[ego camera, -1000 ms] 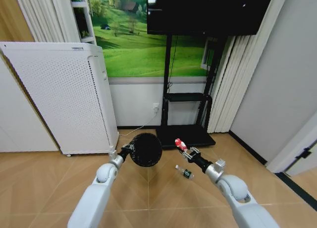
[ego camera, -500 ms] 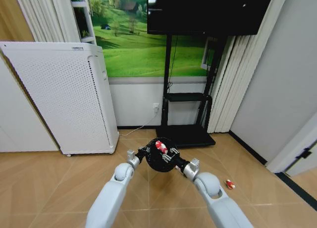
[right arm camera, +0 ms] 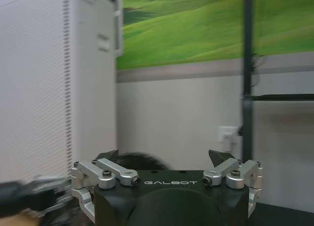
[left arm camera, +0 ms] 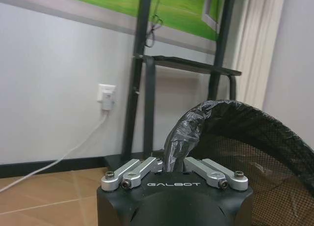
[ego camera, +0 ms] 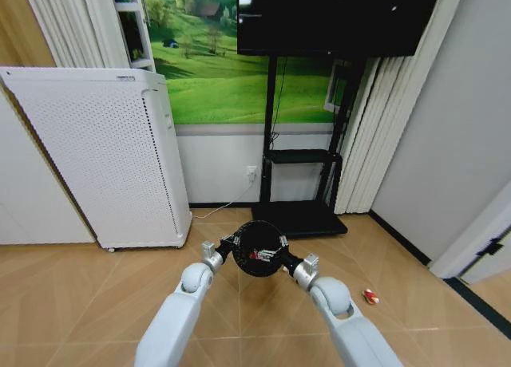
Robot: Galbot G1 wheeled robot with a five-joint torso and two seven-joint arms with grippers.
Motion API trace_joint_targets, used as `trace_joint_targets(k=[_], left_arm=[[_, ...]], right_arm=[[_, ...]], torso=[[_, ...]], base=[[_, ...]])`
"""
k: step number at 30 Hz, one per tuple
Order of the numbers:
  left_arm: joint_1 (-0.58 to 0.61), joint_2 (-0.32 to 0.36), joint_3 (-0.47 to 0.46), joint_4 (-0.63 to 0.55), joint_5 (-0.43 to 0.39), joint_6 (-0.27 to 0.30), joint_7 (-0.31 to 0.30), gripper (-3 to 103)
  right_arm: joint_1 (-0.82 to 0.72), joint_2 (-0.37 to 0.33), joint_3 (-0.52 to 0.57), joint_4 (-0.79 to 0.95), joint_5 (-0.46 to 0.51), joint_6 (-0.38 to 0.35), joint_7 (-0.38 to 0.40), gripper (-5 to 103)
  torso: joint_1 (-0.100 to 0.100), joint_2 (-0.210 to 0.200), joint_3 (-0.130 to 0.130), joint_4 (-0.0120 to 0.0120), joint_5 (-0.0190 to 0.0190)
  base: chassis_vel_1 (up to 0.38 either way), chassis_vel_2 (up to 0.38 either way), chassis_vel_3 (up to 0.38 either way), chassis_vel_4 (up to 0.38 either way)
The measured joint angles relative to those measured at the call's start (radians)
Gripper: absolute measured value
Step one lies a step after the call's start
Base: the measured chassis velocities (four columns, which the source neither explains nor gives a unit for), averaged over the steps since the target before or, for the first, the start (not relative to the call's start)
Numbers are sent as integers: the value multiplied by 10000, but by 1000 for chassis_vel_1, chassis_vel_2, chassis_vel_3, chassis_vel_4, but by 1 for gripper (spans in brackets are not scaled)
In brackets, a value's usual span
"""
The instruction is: Pick up the trash bin and place the garbage on the floor into it.
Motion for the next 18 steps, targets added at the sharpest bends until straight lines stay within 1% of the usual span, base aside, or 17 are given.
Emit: trace_joint_targets(k=[2, 3, 4, 5, 6, 8, 9, 12, 13, 14, 16, 18], left_arm=[[366, 268, -341, -360, -10, 23, -94, 7], [366, 268, -341, -360, -10, 23, -94, 7], [634, 447, -612, -654, -9, 46, -119, 7], [919, 612, -913, -1023, -28, 94, -143, 7], [919, 612, -913, -1023, -28, 94, -143, 7], [1392, 884, -1389, -1668, -56, 165, -166, 7], [1392, 884, -1389, -1668, -56, 165, -166, 7], [2249, 1258, -2225, -2802, -132, 187, -146, 7], [2249, 1258, -2225, -2802, -132, 187, -146, 7], [2510, 1336, -2507, -3052, -137, 190, -101, 7], [2630, 1361, -2662, -3163, -138, 191, -64, 7], [2908, 1401, -3020, -3379, -171, 187, 6, 7]], right_arm=[[-3, 7, 405, 32, 388, -81, 801, 100], [-3, 7, 405, 32, 388, -81, 801, 100], [-22, 45, 666, -43, 611, -120, 1509, 100], [-53, 101, 892, -193, 738, -140, 1948, 100], [-53, 101, 892, -193, 738, -140, 1948, 100], [-169, 202, 1381, -586, 687, -160, 2126, 100], [-169, 202, 1381, -586, 687, -160, 2126, 100], [-406, 307, 1835, -1096, 666, -240, 2047, 100], [-406, 307, 1835, -1096, 666, -240, 2047, 100], [-441, 331, 1903, -1192, 763, -310, 1960, 100], [-439, 344, 1916, -1232, 795, -342, 1925, 100], [-350, 377, 1922, -1358, 841, -415, 1739, 100]], torso=[[-1, 0, 0, 2, -1], [-1, 0, 0, 2, -1], [-1, 0, 0, 3, -2], [-1, 0, 0, 4, 0], [-1, 0, 0, 4, 0], [-2, 0, 0, 3, 0], [-2, 0, 0, 3, 0], [-2, 0, -1, -1, 4], [-2, 0, -1, -1, 4], [-2, 0, -1, 2, 1], [-2, 0, -1, 2, 0], [-2, 1, -1, 4, 2]], base=[[0, 0, 0, 0], [0, 0, 0, 0], [0, 0, 0, 0], [0, 0, 0, 0], [0, 0, 0, 0], [0, 0, 0, 0], [0, 0, 0, 0], [0, 0, 0, 0], [0, 0, 0, 0], [0, 0, 0, 0], [0, 0, 0, 0], [0, 0, 0, 0]])
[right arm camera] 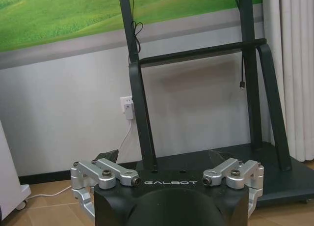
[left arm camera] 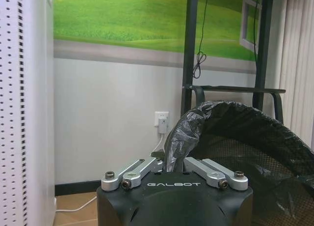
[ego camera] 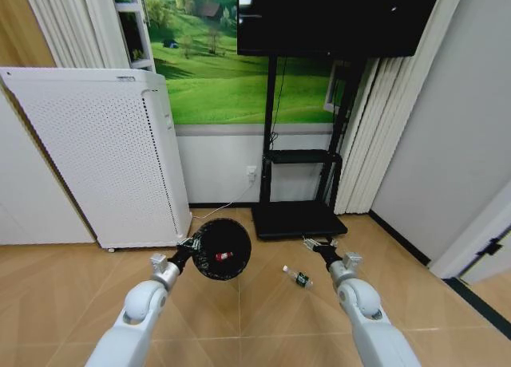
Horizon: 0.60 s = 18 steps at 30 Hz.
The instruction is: Pick up the trash bin and place the garbage on the floor into it.
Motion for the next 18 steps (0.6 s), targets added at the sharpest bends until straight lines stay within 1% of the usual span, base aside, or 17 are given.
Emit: trace_joint_targets(k=[3, 9, 12, 18], left_arm=[[118, 9, -143, -92, -8, -2, 45, 7], [110, -23, -139, -121, -7, -5, 63, 7], [58, -34, -75, -93, 4, -9, 65, 7], [25, -103, 1, -54, 28, -8, 62, 7]], right_arm=[[107, 5, -47, -24, 98, -105, -160, 100], [195, 8, -108, -91, 137, -163, -269, 100], [216, -24, -110, -145, 161, -174, -330, 100], [216, -144, -53, -238, 215, -90, -426, 100]], torso=[[0, 0, 0, 1, -3], [0, 0, 0, -2, -2], [0, -1, 0, -1, -1], [1, 0, 0, -7, 0]], base=[[0, 0, 0, 0], [-22, -14, 22, 16], [-110, -111, 81, 115], [-171, -178, 170, 158]])
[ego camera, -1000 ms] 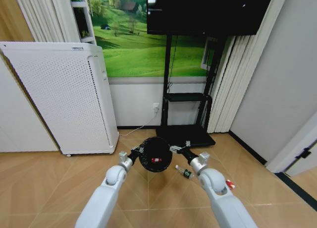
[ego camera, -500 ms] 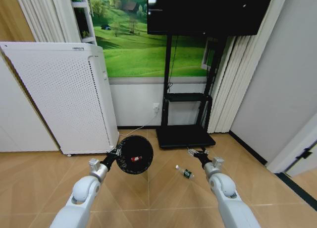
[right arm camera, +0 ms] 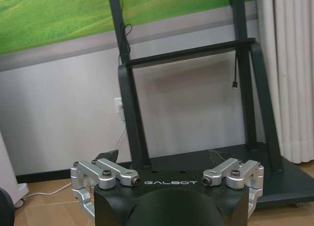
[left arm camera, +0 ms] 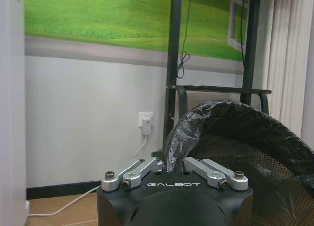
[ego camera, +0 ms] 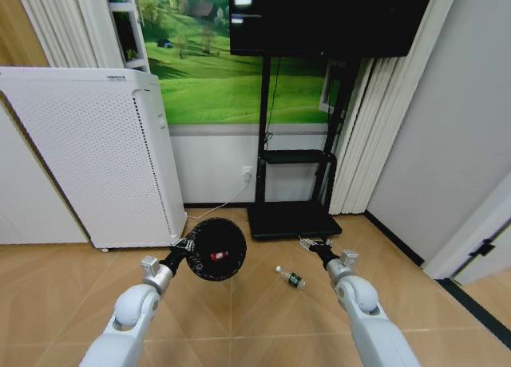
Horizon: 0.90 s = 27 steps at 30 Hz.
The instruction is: Pick up the trash bin and place the garbage on the floor into it.
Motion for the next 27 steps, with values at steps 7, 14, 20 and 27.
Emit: trace_joint_targets(k=[7, 14, 20, 27], left_arm=[[-7, -13, 41, -20, -37, 0, -11, 7], [-111, 5, -35, 53, -128, 5, -13, 7], [-76, -59, -83, 76, -100, 4, 48, 7], [-45, -60, -121, 32, -94, 3, 60, 7]], right_arm=[[33, -15, 23, -51, 2, 23, -113, 100], [-59, 117, -76, -103, -198, 536, -371, 100], [-108, 133, -102, -57, -446, 293, -634, 100], [-63, 112, -173, -37, -571, 243, -741, 100]], torso=[[0, 0, 0, 9, 1], [1, 0, 0, 4, 3], [1, 0, 0, 9, -4], [1, 0, 0, 4, 0]], base=[[-172, -179, 191, 179], [-106, -115, 98, 103], [0, 0, 0, 0], [-9, 20, 6, -16]])
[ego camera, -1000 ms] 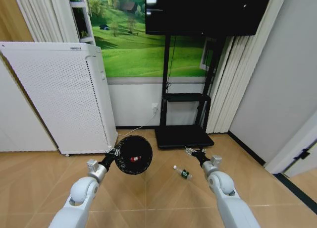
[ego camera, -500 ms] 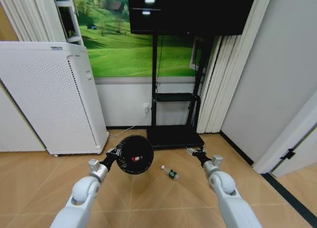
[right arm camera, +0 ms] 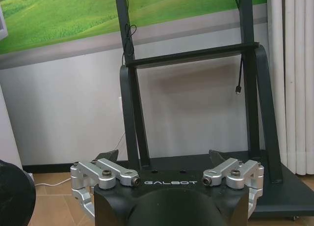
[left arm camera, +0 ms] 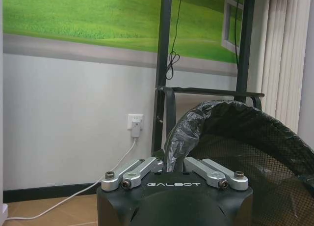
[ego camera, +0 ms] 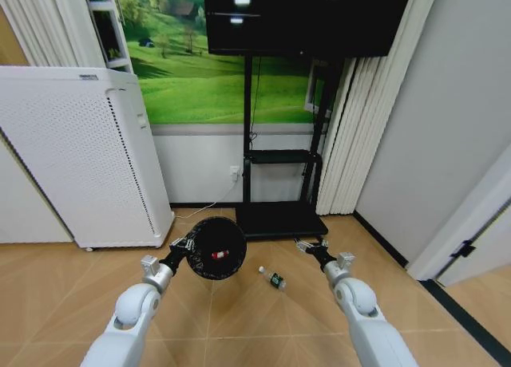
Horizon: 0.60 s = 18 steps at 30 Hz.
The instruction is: Pick up the trash bin and place the garbage on the floor into it.
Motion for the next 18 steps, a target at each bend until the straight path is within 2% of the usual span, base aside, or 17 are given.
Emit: trace_joint_targets(k=[9, 18], left_arm=[[-49, 36, 9, 10, -16, 0, -51, 7], [-64, 5, 48, 54, -11, 0, -69, 7]], right_arm=[[-7, 7, -103, -98, -61, 58, -113, 100], [25, -24, -217, -379, -196, 230, -267, 100]], torso=[[0, 0, 0, 1, 0], [1, 0, 2, 2, -1]], base=[[-119, 108, 125, -112], [-209, 216, 219, -208]])
